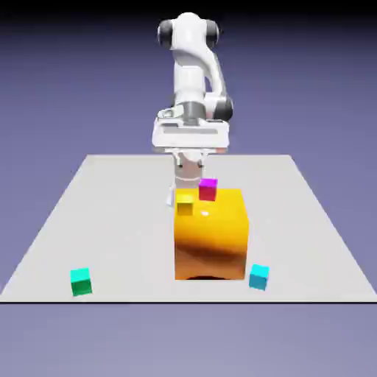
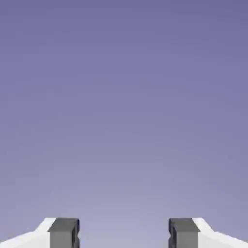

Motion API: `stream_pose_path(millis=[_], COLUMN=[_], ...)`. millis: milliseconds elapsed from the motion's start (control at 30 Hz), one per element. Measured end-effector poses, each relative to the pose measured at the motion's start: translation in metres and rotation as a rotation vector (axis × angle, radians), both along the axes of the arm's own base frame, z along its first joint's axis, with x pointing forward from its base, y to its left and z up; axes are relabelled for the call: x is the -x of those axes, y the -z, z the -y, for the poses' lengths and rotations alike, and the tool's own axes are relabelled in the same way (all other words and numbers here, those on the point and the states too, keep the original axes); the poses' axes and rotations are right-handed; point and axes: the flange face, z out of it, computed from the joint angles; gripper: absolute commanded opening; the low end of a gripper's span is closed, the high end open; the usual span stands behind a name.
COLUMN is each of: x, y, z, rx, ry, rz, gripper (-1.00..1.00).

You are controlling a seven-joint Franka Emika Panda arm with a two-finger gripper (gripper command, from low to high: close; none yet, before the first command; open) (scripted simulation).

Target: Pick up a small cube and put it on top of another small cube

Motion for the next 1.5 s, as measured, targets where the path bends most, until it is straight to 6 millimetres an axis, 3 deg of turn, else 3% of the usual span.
stream_pose_path(millis=[267, 500, 700, 900, 967, 1100, 1133, 1200, 1367, 1500], x=[-0.061, -0.093, -0.103, -0.092, -0.091, -0.093, -0.093, -0.093, -0.092, -0.1], y=[0.053, 0.117, 0.182, 0.252, 0.254, 0.313, 0.324, 0.324, 0.25, 0.2], z=[0.069, 0.149, 0.219, 0.291, 0.294, 0.3, 0.3, 0.3, 0.291, 0.247], rx=[-0.094, -0.197, -0.296, -0.407, -0.411, -0.412, -0.411, -0.411, -0.413, -0.436], ry=[0.331, 0.646, 0.917, 1.205, 1.214, 1.214, 1.214, 1.214, 1.221, 1.321], rz=[-0.195, -0.34, -0.445, -0.528, -0.53, -0.53, -0.53, -0.53, -0.528, -0.511], gripper=[0.0, 0.0, 0.0, 0.0, 0.0, 0.0, -1.0, -1.0, -1.0, -1.0])
